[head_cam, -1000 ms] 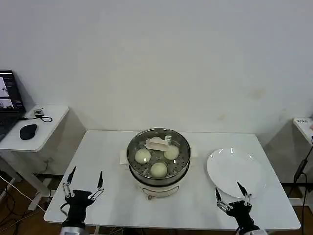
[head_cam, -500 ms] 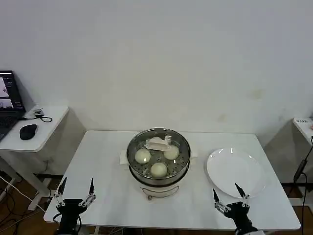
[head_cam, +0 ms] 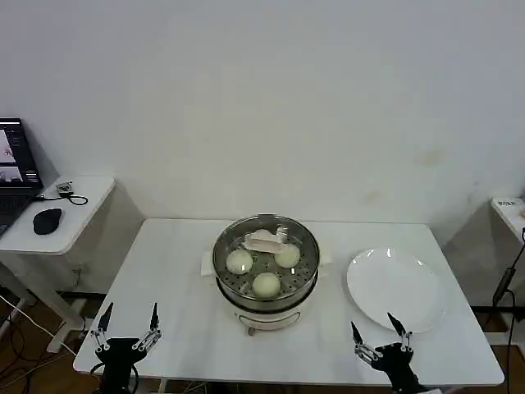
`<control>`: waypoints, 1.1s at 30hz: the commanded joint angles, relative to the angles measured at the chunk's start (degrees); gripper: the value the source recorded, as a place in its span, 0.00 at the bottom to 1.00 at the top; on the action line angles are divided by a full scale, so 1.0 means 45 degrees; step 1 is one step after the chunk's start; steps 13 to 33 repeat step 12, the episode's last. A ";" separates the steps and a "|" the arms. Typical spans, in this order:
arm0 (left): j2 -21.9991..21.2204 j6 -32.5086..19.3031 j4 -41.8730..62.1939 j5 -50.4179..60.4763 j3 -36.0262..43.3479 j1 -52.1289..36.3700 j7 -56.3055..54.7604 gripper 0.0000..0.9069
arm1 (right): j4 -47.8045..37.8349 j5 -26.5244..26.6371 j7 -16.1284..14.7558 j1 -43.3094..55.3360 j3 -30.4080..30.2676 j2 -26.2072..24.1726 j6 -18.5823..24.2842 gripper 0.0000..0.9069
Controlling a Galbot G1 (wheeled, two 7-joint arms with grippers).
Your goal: Take steamed baozi put them in steamer then cover it.
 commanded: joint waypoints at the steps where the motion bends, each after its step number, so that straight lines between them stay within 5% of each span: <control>1: -0.0130 0.0769 -0.0134 -0.0345 0.0248 0.0133 -0.0136 1.00 | 0.0136 0.1552 0.0152 -0.0437 -0.0029 -0.0393 0.0121 1.00; 12: -0.0230 0.2004 -0.0484 -0.1035 0.0615 0.0375 -0.0109 1.00 | -0.0458 0.2022 0.0810 -0.1144 -0.0971 -0.1364 0.2665 1.00; 33: -0.0230 0.2004 -0.0484 -0.1035 0.0615 0.0375 -0.0109 1.00 | -0.0458 0.2022 0.0810 -0.1144 -0.0971 -0.1364 0.2665 1.00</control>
